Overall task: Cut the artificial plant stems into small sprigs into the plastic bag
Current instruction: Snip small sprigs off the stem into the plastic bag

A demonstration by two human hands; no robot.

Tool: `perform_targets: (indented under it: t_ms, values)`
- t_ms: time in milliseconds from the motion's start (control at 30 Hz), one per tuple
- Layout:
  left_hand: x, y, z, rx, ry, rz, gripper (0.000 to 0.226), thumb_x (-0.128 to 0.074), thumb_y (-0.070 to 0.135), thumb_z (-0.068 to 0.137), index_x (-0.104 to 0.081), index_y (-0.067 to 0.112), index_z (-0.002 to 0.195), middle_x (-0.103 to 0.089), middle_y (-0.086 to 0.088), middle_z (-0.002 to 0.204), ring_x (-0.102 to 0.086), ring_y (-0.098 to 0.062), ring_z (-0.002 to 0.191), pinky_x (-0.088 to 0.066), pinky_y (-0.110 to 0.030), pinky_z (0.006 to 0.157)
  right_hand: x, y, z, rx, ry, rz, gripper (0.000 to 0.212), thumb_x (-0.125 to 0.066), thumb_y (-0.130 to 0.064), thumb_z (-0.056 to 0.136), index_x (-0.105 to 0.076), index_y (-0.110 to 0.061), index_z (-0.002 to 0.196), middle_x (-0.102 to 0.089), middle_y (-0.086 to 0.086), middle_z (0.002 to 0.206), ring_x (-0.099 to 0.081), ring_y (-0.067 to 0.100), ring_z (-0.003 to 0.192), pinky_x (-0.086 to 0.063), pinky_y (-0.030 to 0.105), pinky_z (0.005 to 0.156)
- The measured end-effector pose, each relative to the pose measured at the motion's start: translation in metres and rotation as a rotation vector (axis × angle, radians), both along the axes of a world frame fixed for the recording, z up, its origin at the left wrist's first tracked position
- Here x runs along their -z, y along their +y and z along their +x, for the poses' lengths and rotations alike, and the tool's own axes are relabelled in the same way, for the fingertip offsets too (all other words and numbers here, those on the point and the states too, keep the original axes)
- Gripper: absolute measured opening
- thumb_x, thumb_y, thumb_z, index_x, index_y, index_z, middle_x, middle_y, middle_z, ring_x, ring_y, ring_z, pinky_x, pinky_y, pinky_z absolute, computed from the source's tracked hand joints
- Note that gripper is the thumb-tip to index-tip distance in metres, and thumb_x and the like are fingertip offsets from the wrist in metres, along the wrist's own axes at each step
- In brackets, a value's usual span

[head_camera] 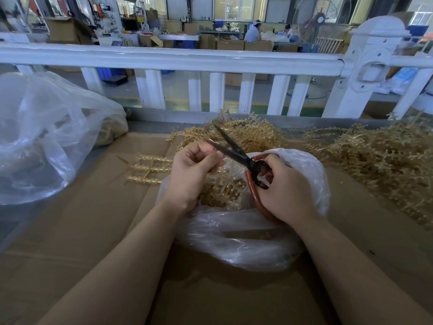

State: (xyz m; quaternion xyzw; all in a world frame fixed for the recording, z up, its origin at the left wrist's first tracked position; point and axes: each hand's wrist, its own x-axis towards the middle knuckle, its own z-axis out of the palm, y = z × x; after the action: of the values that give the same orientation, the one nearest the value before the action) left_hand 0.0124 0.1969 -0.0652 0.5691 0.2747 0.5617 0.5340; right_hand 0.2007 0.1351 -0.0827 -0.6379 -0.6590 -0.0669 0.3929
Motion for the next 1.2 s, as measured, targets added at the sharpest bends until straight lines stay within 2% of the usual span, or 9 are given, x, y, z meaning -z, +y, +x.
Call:
perform_targets:
  t_ms: [67,133,300,600,833,933,1033,1200]
  values:
    - [0.0017,0.0017,-0.0002,0.001,-0.016,0.001,0.013,-0.062,-0.008,0.09,-0.06,-0.014,0.102,-0.07,-0.008,0.075,-0.065,-0.011,0.067,-0.054,-0.02,0.067,-0.0002,0.001,-0.0011,-0.003,-0.026,-0.024,0.055,-0.042,-0.072,0.082,-0.061,-0.025,0.104,-0.065,-0.015,0.089,-0.064,0.006,0.078,-0.057,0.028,0.069]
    - [0.0016,0.0017,-0.0006,0.02,-0.017,0.005,0.017,-0.06,-0.01,0.089,-0.06,-0.015,0.105,-0.071,-0.007,0.074,-0.066,-0.011,0.067,-0.054,-0.02,0.069,0.0007,0.0027,-0.0005,-0.004,-0.022,-0.04,0.058,-0.039,-0.073,0.08,-0.061,-0.026,0.106,-0.065,-0.015,0.091,-0.063,0.005,0.079,-0.059,0.031,0.071]
    - [0.0005,0.002,-0.0019,0.075,-0.04,-0.005,0.015,-0.057,-0.012,0.088,-0.063,0.0,0.096,-0.073,-0.002,0.071,-0.068,-0.009,0.067,-0.054,-0.019,0.069,0.0021,0.0049,0.0018,-0.011,-0.03,-0.042,0.055,-0.039,-0.073,0.081,-0.059,-0.029,0.107,-0.063,-0.016,0.092,-0.062,0.005,0.08,-0.059,0.033,0.07]
    - [0.0005,0.0025,-0.0029,0.098,-0.056,0.03,0.019,-0.057,-0.013,0.087,-0.064,0.004,0.092,-0.074,0.0,0.07,-0.069,-0.007,0.066,-0.055,-0.018,0.07,0.0003,0.0023,0.0005,-0.003,-0.048,-0.049,0.053,-0.04,-0.073,0.08,-0.059,-0.029,0.102,-0.062,-0.016,0.088,-0.061,0.005,0.077,-0.058,0.031,0.068]
    - [0.0029,0.0043,-0.0022,0.109,-0.098,0.025,0.014,-0.066,0.004,0.076,-0.066,0.006,0.09,-0.073,0.001,0.067,-0.068,-0.007,0.065,-0.053,-0.017,0.068,-0.0025,-0.0003,-0.0015,0.011,-0.082,0.0,0.055,-0.039,-0.07,0.079,-0.062,-0.024,0.096,-0.066,-0.013,0.085,-0.063,0.009,0.076,-0.057,0.027,0.068]
    - [0.0039,0.0052,-0.0022,0.119,-0.1,0.016,0.009,-0.067,0.006,0.075,-0.072,0.01,0.081,-0.073,0.0,0.069,-0.067,-0.008,0.069,-0.052,-0.018,0.069,-0.0026,-0.0007,-0.0015,0.01,-0.083,0.018,0.055,-0.04,-0.069,0.08,-0.064,-0.023,0.095,-0.066,-0.012,0.083,-0.063,0.01,0.074,-0.057,0.028,0.068]
    - [0.0045,0.0058,-0.0021,0.135,-0.099,0.021,0.008,-0.066,0.006,0.076,-0.066,0.001,0.083,-0.072,0.001,0.068,-0.067,-0.007,0.068,-0.051,-0.018,0.068,-0.002,-0.0011,-0.0012,0.009,-0.071,0.033,0.055,-0.042,-0.069,0.08,-0.065,-0.021,0.095,-0.067,-0.011,0.081,-0.064,0.012,0.072,-0.058,0.031,0.067]
    - [0.0037,0.0062,-0.0023,0.15,-0.098,0.012,0.011,-0.066,0.007,0.077,-0.064,-0.001,0.084,-0.072,0.0,0.068,-0.066,-0.008,0.068,-0.052,-0.019,0.069,-0.0017,0.0002,-0.0009,-0.003,-0.065,0.066,0.051,-0.046,-0.066,0.081,-0.067,-0.021,0.095,-0.067,-0.011,0.08,-0.065,0.012,0.072,-0.058,0.033,0.067]
